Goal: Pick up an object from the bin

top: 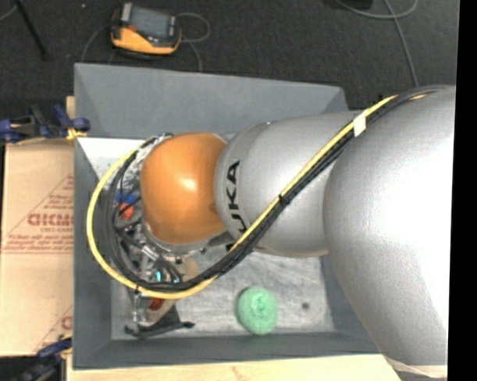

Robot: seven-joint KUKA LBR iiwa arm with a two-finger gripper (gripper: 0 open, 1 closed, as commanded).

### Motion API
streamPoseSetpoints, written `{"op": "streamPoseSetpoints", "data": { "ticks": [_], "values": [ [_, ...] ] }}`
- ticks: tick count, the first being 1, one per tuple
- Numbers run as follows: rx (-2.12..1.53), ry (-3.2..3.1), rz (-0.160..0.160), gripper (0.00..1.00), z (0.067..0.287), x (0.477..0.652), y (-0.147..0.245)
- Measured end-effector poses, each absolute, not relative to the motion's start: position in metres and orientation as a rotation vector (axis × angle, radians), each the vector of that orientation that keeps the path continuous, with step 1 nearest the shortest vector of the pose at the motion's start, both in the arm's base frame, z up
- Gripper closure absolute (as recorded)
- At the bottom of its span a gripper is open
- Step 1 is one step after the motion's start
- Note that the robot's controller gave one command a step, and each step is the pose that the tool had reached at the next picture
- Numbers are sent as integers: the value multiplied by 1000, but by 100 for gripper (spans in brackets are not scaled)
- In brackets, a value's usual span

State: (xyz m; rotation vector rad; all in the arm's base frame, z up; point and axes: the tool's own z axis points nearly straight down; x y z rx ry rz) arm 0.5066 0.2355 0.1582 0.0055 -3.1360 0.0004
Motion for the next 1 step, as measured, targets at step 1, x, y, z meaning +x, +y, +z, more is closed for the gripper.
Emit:
{"op": "streamPoseSetpoints", "data": {
  "ticks": [1],
  "values": [
    [0,-3143,-3,0,162,509,235]
  ]
}}
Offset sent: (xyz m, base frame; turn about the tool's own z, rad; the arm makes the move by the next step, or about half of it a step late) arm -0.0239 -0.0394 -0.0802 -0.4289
